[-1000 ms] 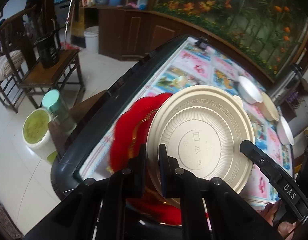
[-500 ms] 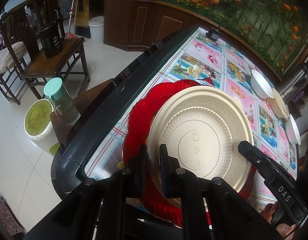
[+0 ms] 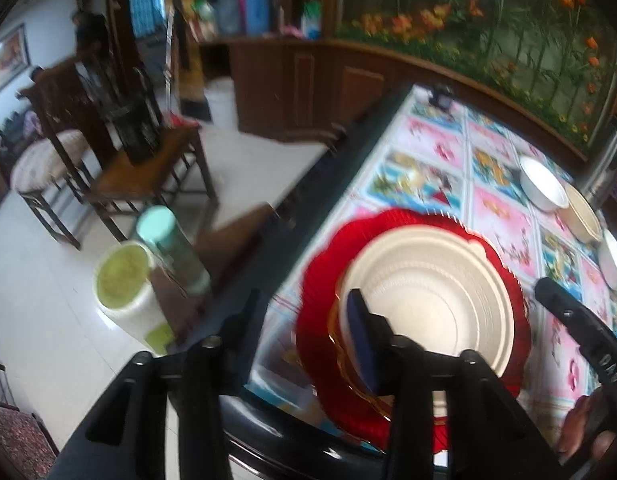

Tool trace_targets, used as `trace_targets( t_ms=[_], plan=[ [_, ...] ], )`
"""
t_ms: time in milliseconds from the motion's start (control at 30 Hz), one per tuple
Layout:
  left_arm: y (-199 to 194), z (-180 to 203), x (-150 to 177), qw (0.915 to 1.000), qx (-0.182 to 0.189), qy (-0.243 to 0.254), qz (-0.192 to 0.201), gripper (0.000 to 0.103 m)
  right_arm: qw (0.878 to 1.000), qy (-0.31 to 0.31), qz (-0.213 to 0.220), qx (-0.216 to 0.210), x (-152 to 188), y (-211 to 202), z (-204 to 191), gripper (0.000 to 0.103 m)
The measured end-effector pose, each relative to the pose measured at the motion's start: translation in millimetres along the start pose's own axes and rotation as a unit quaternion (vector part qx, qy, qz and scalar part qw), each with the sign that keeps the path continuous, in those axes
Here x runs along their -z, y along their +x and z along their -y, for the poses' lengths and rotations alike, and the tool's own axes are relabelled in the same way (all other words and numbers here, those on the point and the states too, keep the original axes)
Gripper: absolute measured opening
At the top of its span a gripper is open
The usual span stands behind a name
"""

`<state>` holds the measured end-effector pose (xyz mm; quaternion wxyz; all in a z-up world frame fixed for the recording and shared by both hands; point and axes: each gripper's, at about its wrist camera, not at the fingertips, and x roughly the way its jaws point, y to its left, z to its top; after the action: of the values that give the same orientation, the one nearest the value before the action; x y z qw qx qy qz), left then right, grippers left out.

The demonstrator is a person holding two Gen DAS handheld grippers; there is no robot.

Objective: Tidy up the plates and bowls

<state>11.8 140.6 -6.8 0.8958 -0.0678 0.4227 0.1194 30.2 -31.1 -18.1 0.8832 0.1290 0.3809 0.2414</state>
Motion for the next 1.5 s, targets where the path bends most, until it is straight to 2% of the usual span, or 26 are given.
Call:
trace_targets(
  t_ms=[33, 67, 100, 133, 200, 300, 467, 633, 800, 933, 1033, 1167, 1300, 1367, 1433, 1500],
  plan=[
    [-9, -1, -2, 0.9998, -0.005, -0.004, 0.018, 0.048, 1.0, 0.009, 0.007, -0.003, -2, -4, 6, 0.031],
    [-15, -1, -4, 0.9995, -0.005, -0.007, 0.031, 0.048, 0.999, 0.027, 0.019, -0.011, -4, -9, 15, 0.034],
    [-22, 0, -5, 0.999, -0.003, -0.008, 0.045, 0.052, 0.999, 0.036, 0.025, -0.015, -4, -12, 20, 0.034],
    [-26, 1, -7, 0.9985, 0.001, -0.009, 0.054, 0.061, 0.998, 0.05, 0.032, -0.014, -5, -16, 29, 0.034],
    [-35, 8, -9, 0.9973, 0.012, -0.005, 0.072, 0.068, 0.997, 0.069, 0.035, 0.002, -7, -18, 48, 0.034],
    [-41, 30, -11, 0.9961, 0.031, 0.016, 0.081, 0.068, 0.993, 0.104, 0.043, 0.023, -6, -24, 80, 0.034],
    [-33, 83, -9, 0.9934, 0.081, 0.065, 0.051, 0.068, 0.984, 0.164, 0.061, 0.045, -2, -42, 134, 0.034],
    [-20, 144, -3, 0.987, 0.12, 0.106, 0.009, 0.068, 0.974, 0.21, 0.067, 0.046, 1, -57, 174, 0.034],
    [-6, 195, 12, 0.9797, 0.138, 0.143, -0.028, 0.068, 0.965, 0.25, 0.07, 0.041, 5, -70, 207, 0.034],
    [7, 236, 27, 0.97, 0.147, 0.185, -0.058, 0.068, 0.958, 0.271, 0.079, 0.042, 8, -84, 227, 0.034],
    [17, 255, 28, 0.9648, 0.157, 0.193, -0.086, 0.068, 0.954, 0.288, 0.08, 0.034, 11, -92, 241, 0.034],
    [26, 263, 5, 0.9622, 0.176, 0.171, -0.118, 0.069, 0.951, 0.302, 0.059, 0.019, 2, -86, 253, 0.036],
    [25, 266, -40, 0.9615, 0.185, 0.153, -0.134, 0.069, 0.959, 0.281, 0.042, 0.002, -38, -75, 253, 0.036],
    [25, 269, -64, 0.9657, 0.17, 0.149, -0.128, 0.07, 0.959, 0.28, 0.044, -0.013, -62, -69, 253, 0.037],
    [31, 273, -95, 0.9689, 0.16, 0.14, -0.125, 0.074, 0.955, 0.293, 0.036, -0.02, -85, -54, 255, 0.043],
    [38, 276, -123, 0.9783, 0.132, 0.123, -0.101, 0.074, 0.947, 0.317, 0.04, -0.03, -102, -37, 261, 0.043]
  ],
)
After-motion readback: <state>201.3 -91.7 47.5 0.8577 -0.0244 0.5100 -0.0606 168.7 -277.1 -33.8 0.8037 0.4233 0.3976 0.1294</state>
